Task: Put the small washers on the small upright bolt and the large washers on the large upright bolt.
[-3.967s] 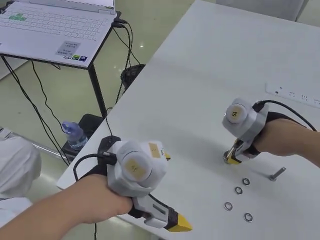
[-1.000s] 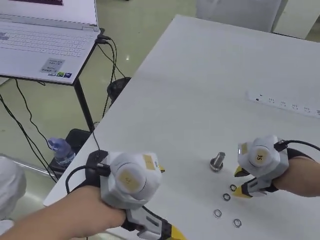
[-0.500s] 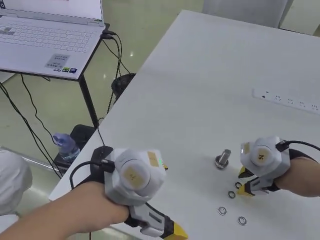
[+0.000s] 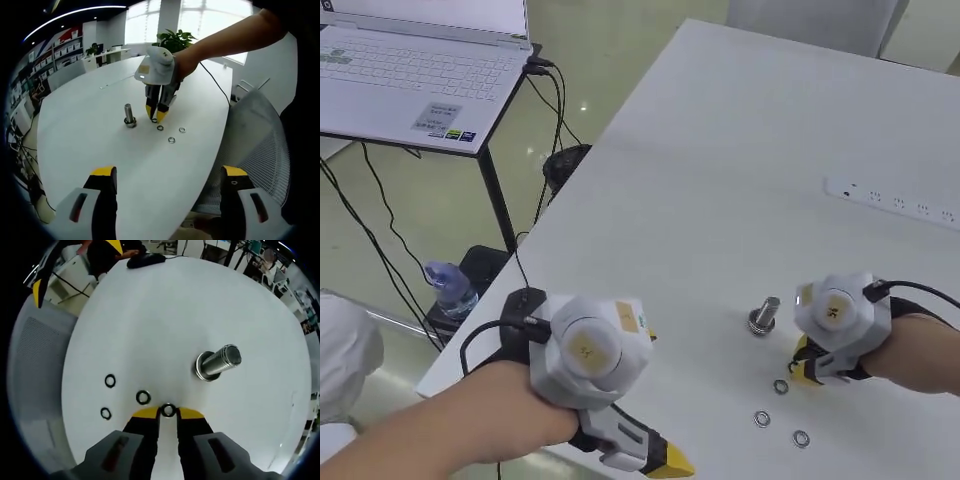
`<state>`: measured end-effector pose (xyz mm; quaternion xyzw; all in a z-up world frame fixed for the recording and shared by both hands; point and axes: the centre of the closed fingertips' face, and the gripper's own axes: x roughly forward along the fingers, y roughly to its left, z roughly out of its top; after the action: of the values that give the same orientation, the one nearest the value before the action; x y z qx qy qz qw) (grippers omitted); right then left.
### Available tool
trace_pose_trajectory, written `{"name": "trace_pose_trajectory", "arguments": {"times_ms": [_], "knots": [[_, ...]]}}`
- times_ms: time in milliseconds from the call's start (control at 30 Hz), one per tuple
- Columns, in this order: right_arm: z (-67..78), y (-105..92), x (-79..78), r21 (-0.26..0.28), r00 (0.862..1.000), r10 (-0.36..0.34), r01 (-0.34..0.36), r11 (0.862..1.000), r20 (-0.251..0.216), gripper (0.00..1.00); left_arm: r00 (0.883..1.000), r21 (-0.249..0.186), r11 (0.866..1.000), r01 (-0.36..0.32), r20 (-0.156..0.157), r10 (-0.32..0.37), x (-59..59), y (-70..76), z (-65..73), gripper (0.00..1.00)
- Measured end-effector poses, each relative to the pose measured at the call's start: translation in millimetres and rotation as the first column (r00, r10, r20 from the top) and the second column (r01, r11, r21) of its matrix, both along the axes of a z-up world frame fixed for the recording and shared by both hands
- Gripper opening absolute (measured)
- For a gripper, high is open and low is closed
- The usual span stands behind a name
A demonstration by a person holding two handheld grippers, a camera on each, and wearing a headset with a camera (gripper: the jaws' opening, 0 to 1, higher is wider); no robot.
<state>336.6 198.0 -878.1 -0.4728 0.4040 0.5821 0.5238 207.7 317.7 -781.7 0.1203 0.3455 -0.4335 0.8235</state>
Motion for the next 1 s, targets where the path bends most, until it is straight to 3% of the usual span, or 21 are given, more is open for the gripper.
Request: {"name": "trace_pose_trajectory", "arguments": {"times_ms": [300, 633, 1000], "knots": [[0.0, -0.3, 0.7, -0.039, 0.998, -0.056, 0.056, 0.998, 0.021, 0.13, 1.000, -0.006, 1.000, -0.008, 0.003, 0.008, -1.0, -1.4, 1.8, 0.84], [5.9, -4.0, -1.9, 0.000, 0.993, -0.118, 0.118, 0.993, 0.000, 0.12, 1.000, -0.007, 1.000, -0.017, 0.002, 0.017, 0.8, -1.0, 2.0, 0.84], [27.0, -35.7, -11.8, -0.007, 0.984, -0.180, 0.180, 0.984, -0.012, 0.12, 1.000, -0.006, 1.000, -0.019, 0.021, 0.019, 14.1, -5.8, 4.6, 0.86]]}}
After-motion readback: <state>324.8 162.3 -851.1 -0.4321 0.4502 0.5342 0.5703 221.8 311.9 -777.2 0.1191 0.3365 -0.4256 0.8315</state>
